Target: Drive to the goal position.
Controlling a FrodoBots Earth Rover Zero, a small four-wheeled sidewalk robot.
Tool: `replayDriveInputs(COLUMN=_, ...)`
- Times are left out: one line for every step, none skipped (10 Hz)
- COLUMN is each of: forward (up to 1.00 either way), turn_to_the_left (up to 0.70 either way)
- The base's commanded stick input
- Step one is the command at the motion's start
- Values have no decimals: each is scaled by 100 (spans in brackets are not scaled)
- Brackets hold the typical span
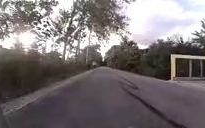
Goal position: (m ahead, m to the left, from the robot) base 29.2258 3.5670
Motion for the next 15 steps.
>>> replayDriveInputs(forward=70, turn_to_the_left=0)
replayDriveInputs(forward=70, turn_to_the_left=0)
replayDriveInputs(forward=70, turn_to_the_left=0)
replayDriveInputs(forward=70, turn_to_the_left=0)
replayDriveInputs(forward=70, turn_to_the_left=0)
replayDriveInputs(forward=70, turn_to_the_left=0)
replayDriveInputs(forward=70, turn_to_the_left=0)
replayDriveInputs(forward=70, turn_to_the_left=0)
replayDriveInputs(forward=70, turn_to_the_left=0)
replayDriveInputs(forward=70, turn_to_the_left=0)
replayDriveInputs(forward=70, turn_to_the_left=0)
replayDriveInputs(forward=70, turn_to_the_left=0)
replayDriveInputs(forward=70, turn_to_the_left=0)
replayDriveInputs(forward=70, turn_to_the_left=0)
replayDriveInputs(forward=70, turn_to_the_left=0)
